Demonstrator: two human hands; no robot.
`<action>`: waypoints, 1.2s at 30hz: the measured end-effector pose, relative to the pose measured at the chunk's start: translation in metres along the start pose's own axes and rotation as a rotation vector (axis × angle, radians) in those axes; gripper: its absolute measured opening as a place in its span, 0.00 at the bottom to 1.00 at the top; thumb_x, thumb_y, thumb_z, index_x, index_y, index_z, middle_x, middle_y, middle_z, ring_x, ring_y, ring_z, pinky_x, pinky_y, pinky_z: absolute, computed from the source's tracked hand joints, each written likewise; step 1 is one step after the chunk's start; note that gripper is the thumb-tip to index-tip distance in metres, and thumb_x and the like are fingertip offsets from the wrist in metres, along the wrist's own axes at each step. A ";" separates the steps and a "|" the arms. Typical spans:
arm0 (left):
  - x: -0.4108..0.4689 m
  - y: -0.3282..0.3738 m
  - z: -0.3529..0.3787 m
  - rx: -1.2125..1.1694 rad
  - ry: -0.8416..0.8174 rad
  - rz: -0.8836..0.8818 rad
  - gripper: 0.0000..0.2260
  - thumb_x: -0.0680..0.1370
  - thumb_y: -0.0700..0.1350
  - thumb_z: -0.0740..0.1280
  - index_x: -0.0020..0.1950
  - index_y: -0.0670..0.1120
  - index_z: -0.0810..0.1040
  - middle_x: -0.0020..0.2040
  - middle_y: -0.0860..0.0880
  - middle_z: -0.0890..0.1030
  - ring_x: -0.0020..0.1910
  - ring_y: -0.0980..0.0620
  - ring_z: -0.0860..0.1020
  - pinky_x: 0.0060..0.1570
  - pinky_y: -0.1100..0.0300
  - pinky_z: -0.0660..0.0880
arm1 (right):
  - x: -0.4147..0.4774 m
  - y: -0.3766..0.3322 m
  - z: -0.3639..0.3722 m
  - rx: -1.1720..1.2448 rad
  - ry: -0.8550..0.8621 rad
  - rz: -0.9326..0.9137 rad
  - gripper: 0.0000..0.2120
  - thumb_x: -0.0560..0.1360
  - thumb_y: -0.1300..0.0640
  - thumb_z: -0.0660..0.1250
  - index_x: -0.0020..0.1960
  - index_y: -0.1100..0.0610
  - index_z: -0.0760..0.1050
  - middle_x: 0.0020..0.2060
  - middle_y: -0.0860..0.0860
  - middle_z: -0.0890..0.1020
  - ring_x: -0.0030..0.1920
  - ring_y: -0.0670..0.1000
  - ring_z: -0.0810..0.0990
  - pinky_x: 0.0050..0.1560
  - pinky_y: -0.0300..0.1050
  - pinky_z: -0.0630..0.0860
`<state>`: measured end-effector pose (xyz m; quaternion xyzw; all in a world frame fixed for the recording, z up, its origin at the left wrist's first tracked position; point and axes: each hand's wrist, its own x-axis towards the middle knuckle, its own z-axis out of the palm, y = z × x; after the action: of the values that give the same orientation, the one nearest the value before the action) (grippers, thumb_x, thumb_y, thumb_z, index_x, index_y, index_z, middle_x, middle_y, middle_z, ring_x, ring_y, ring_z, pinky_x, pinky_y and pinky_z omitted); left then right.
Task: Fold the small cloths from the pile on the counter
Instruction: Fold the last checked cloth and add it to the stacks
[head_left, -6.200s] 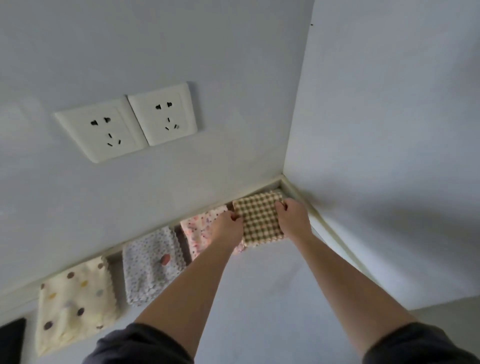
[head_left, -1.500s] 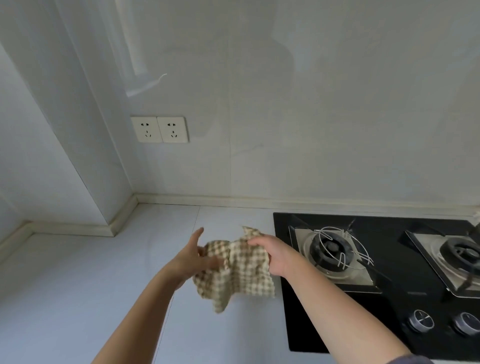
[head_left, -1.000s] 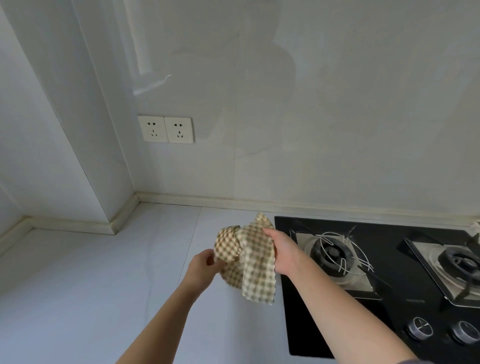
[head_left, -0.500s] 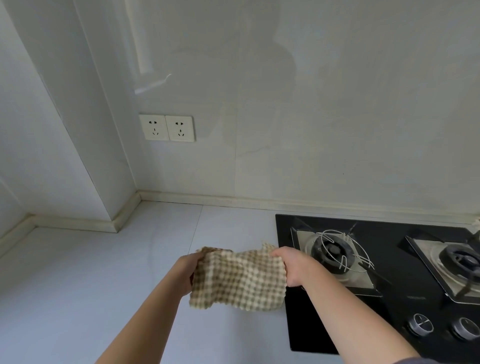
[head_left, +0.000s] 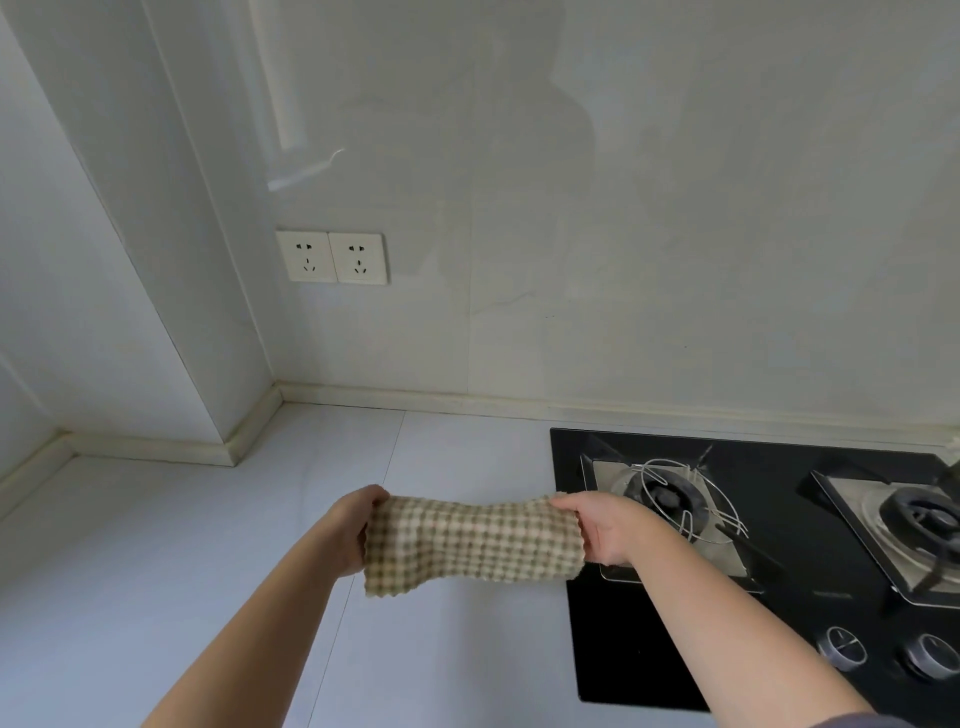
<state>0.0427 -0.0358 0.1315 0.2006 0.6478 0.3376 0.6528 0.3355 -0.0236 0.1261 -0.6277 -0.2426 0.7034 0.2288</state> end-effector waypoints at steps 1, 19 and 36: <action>0.000 0.004 -0.001 -0.003 -0.013 0.015 0.07 0.79 0.42 0.61 0.49 0.38 0.74 0.45 0.42 0.80 0.44 0.44 0.78 0.49 0.49 0.75 | -0.003 -0.004 -0.001 0.006 -0.032 -0.033 0.09 0.81 0.57 0.63 0.52 0.61 0.79 0.41 0.54 0.85 0.41 0.51 0.84 0.39 0.43 0.79; -0.035 0.063 -0.019 0.554 0.025 0.873 0.13 0.73 0.34 0.72 0.50 0.49 0.76 0.27 0.55 0.75 0.28 0.58 0.73 0.35 0.62 0.71 | -0.072 -0.069 -0.007 -0.798 0.027 -0.889 0.19 0.82 0.55 0.57 0.42 0.47 0.85 0.50 0.50 0.84 0.54 0.48 0.80 0.58 0.45 0.76; -0.031 0.047 0.089 0.756 -0.184 0.996 0.06 0.75 0.40 0.71 0.39 0.49 0.78 0.38 0.51 0.83 0.39 0.55 0.80 0.45 0.58 0.76 | -0.083 -0.081 0.010 -1.003 0.162 -0.936 0.08 0.72 0.53 0.73 0.51 0.51 0.80 0.43 0.44 0.81 0.40 0.41 0.77 0.42 0.37 0.71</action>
<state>0.1236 -0.0095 0.1939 0.7234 0.4923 0.3299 0.3543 0.3360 -0.0135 0.2418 -0.5373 -0.7663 0.2843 0.2078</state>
